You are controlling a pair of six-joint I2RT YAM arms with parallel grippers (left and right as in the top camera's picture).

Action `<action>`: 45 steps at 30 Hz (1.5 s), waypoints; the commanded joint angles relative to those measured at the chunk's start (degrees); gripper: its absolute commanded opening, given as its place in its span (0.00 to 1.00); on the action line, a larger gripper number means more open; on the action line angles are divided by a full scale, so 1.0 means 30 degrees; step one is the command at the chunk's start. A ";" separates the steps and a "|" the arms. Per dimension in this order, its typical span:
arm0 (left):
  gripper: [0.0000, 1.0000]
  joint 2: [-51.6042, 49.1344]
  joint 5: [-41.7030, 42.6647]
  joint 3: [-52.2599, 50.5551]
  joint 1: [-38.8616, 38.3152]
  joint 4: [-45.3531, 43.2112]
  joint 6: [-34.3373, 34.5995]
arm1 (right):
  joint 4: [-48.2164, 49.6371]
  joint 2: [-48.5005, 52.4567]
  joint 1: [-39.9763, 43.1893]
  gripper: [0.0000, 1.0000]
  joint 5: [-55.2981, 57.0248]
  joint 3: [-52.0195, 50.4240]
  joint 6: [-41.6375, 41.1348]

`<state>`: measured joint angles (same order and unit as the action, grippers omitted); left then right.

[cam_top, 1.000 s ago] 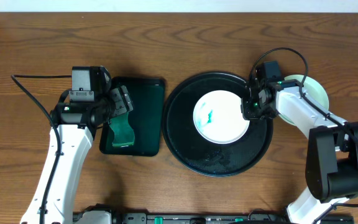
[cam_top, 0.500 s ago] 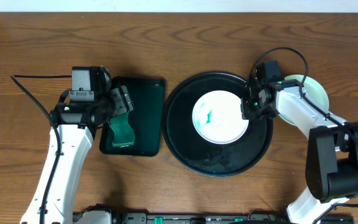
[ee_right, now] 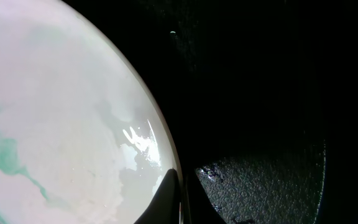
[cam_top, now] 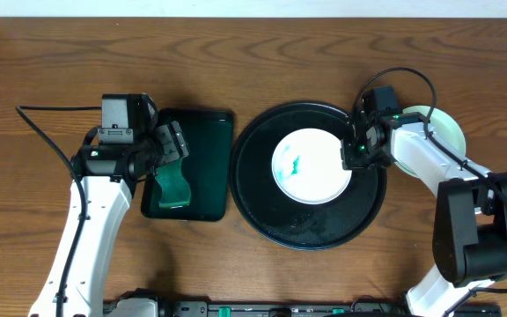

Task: Clean dirty plates on tray and stack at the side
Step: 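Hold the white plate rim steady on the black tray with right gripper, then lower left gripper into the green tray and grasp the sponge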

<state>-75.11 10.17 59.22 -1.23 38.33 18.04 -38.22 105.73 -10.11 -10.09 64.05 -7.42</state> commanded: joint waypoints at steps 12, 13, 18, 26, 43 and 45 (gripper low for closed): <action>0.81 0.0051 0.0029 0.0342 0.0015 -0.0022 -0.0073 | -0.0138 -0.0029 -0.0379 0.01 -0.0299 0.0255 0.0291; 0.81 0.0051 0.0029 0.0342 0.0015 -0.0131 -0.0073 | -0.0138 -0.0022 -0.0379 0.01 -0.0299 0.0255 0.0291; 0.81 0.0051 0.0044 0.0342 0.0007 0.0401 -0.0073 | -0.0146 -0.0029 -0.0379 0.01 -0.0306 0.0255 0.0284; 0.49 -0.0474 0.0022 -0.0430 0.0007 0.2565 -0.0058 | -0.0146 -0.0022 -0.0379 0.01 -0.0306 0.0255 0.0284; 0.46 -0.4612 -0.1705 -0.1304 0.0007 0.1705 0.1297 | -0.0313 -0.0022 -0.0415 0.01 -0.0306 0.0255 0.0284; 0.46 -0.5027 -0.1712 -0.1304 0.0007 0.1683 0.1304 | -0.0321 -0.0022 -0.0415 0.01 -0.0306 0.0255 0.0284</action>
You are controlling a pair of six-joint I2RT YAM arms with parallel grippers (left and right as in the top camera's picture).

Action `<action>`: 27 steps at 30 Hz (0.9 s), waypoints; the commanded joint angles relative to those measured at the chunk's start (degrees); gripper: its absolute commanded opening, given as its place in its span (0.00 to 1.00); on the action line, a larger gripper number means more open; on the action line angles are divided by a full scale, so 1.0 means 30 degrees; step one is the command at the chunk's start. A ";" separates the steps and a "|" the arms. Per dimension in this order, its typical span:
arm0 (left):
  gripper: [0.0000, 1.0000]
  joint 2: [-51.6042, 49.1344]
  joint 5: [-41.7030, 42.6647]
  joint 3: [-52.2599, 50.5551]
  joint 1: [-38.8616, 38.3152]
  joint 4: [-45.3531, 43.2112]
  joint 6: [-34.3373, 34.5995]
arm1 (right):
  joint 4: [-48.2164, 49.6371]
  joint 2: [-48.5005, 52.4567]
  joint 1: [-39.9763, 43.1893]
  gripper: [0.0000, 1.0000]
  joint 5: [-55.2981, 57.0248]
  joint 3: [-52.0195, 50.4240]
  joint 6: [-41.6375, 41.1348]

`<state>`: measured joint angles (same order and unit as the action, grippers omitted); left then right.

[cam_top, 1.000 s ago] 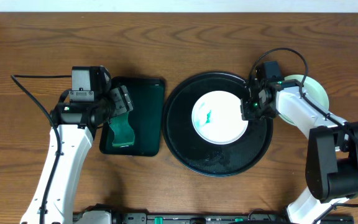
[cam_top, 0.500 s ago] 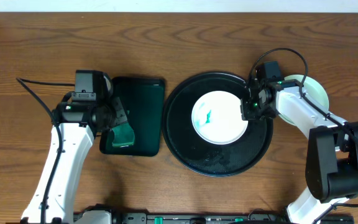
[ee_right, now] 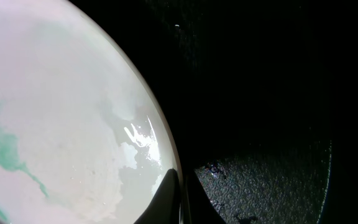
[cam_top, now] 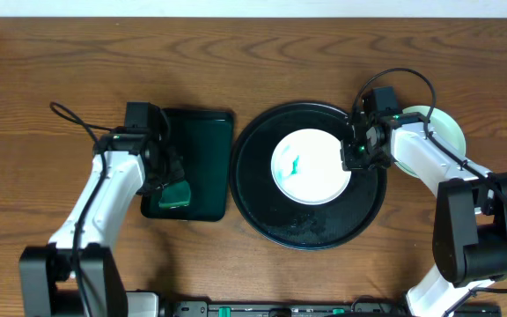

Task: Clean dirty plates on tray and stack at the side
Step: 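Lower left gripper into the green tray and grasp the sponge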

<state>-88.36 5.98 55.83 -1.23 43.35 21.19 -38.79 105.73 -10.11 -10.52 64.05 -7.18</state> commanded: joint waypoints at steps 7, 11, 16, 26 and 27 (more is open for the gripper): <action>0.46 -0.1428 -0.0306 -0.0175 0.0007 -0.0576 0.0255 | -0.0146 -0.0022 -0.0415 0.01 -0.0160 0.0255 0.0197; 0.46 -0.1690 -0.0313 -0.0182 -0.0109 -0.0772 0.0248 | -0.0146 -0.0022 -0.0415 0.01 -0.0160 0.0255 0.0197; 0.46 -0.2069 -0.0437 -0.0240 -0.0605 -0.1290 0.0240 | -0.0146 -0.0022 -0.0415 0.01 -0.0160 0.0255 0.0204; 0.46 -0.2127 -0.2098 -0.0328 -0.1049 -0.1552 0.0240 | -0.0146 -0.0022 -0.0415 0.01 -0.0160 0.0255 0.0197; 0.46 -0.2127 -0.2098 -0.0328 -0.1049 -0.1552 0.0240 | -0.0146 -0.0029 -0.0415 0.01 -0.0160 0.0255 0.0204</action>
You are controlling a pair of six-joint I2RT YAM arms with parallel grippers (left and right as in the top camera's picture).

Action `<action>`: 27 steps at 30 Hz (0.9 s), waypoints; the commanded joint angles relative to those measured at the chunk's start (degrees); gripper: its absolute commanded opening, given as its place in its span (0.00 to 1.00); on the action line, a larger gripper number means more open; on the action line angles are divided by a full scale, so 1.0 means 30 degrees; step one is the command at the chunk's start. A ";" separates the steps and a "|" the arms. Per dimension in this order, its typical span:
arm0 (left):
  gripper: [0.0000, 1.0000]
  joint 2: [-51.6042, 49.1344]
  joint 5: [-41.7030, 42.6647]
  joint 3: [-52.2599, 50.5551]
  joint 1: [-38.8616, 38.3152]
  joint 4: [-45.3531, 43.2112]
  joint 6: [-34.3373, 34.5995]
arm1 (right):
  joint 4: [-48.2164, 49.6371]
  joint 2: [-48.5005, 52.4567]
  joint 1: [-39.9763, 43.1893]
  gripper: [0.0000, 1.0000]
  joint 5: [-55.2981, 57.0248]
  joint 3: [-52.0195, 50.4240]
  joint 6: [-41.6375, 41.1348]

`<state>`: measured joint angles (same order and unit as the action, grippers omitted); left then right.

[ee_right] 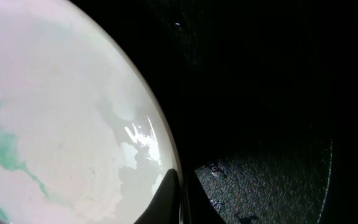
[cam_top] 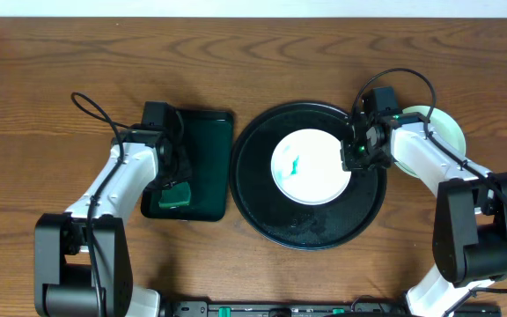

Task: Clean dirty plates on tray and stack at the side
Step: 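Lower left gripper into the green tray and grasp the sponge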

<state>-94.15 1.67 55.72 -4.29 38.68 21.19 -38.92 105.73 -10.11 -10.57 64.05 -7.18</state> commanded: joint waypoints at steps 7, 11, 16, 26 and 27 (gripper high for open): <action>0.46 -0.0197 -0.0809 -0.0488 -0.0029 -0.0007 0.0233 | -0.0117 -0.0022 -0.0415 0.02 -0.0146 0.0255 0.0197; 0.46 -0.0197 -0.0809 -0.0984 -0.0022 -0.0495 0.0240 | -0.0109 -0.0022 -0.0415 0.01 -0.0146 0.0255 0.0204; 0.46 -0.0197 -0.0801 -0.1472 -0.0022 -0.1166 0.0240 | -0.0109 -0.0029 -0.0415 0.01 -0.0146 0.0255 0.0204; 0.46 -0.0197 -0.0801 -0.1472 -0.0022 -0.1209 0.0240 | -0.0109 -0.0022 -0.0415 0.01 -0.0146 0.0255 0.0204; 0.46 -0.0197 -0.0801 -0.1472 -0.0022 -0.1209 0.0233 | -0.0109 -0.0029 -0.0415 0.01 -0.0146 0.0255 0.0197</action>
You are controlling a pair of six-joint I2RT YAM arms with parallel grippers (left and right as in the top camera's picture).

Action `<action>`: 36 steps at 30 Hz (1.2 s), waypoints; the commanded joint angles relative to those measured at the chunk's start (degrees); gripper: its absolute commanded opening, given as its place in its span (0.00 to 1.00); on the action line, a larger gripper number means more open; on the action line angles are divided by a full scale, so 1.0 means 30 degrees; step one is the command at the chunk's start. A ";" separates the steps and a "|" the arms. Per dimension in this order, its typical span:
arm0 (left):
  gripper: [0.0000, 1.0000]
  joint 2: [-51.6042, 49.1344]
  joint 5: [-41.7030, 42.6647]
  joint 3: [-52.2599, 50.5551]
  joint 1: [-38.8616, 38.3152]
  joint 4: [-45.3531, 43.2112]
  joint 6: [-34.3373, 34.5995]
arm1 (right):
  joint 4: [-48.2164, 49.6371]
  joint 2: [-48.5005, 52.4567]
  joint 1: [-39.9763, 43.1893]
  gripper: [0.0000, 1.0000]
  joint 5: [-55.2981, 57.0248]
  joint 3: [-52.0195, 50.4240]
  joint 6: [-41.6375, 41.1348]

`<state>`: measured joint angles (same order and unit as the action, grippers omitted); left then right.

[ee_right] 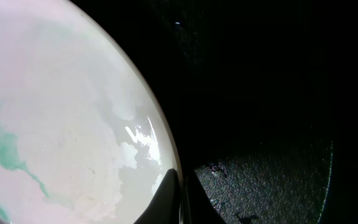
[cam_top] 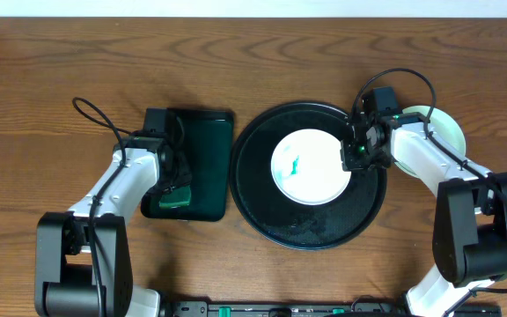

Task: Clean dirty plates on tray and stack at the side
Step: 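Lower left gripper into the green tray and grasp the sponge, then lift the sponge with left gripper out of the green tray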

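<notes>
A white plate (cam_top: pixel 311 165) with a green smear (cam_top: pixel 294 165) lies in the round black tray (cam_top: pixel 311 227). My right gripper (cam_top: pixel 352 157) is shut on its right rim; in the right wrist view the fingers (ee_right: pixel 166 199) pinch the edge of the plate (ee_right: pixel 61 112), with the smear at far left. My left gripper (cam_top: pixel 172 179) reaches down into the dark green rectangular tray (cam_top: pixel 208 158), shut on a green sponge (cam_top: pixel 176 198) that rests on the tray's floor.
A pale green plate (cam_top: pixel 443 128) lies on the wooden table right of the black tray, partly under my right arm. The left arm's cable (cam_top: pixel 91 110) loops over the table at left.
The left arm has shifted only slightly over the green tray, with the sponge in the same place. The right gripper and the plate have not moved.
At first my left gripper held the sponge slanted over the green tray's left part. Then the arm had swung so that it reached in from above, with the sponge low at the tray's front left, where it stays. All along my right gripper gripped the plate's rim.
</notes>
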<state>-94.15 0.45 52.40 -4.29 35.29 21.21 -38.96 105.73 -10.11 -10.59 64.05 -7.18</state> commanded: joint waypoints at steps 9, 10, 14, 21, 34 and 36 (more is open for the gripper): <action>0.45 -0.0197 -0.0386 -0.0393 -0.0029 -0.0087 0.0233 | -0.0095 -0.0022 -0.0415 0.01 -0.0138 0.0255 0.0204; 0.42 -0.0197 -0.0386 -0.0401 -0.0029 -0.0080 0.0233 | -0.0095 -0.0022 -0.0415 0.01 -0.0138 0.0255 0.0197; 0.41 -0.0197 -0.0386 -0.0546 -0.0029 -0.0102 0.0233 | -0.0095 -0.0029 -0.0415 0.01 -0.0138 0.0255 0.0204; 0.31 -0.0197 -0.0379 -0.1268 -0.0029 -0.0699 0.0233 | -0.0095 -0.0022 -0.0415 0.01 -0.0138 0.0255 0.0204; 0.07 0.3825 0.0189 -0.0583 -0.0226 0.0080 -0.1173 | -0.0087 -0.0029 -0.0415 0.01 -0.0138 0.0255 0.0204; 0.07 0.4714 0.0189 -0.0583 -0.0444 0.0080 -0.1719 | -0.0087 -0.0022 -0.0415 0.01 -0.0138 0.0255 0.0197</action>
<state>-85.38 0.54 49.60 -4.58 35.57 20.08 -38.96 105.73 -10.11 -10.63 64.05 -7.18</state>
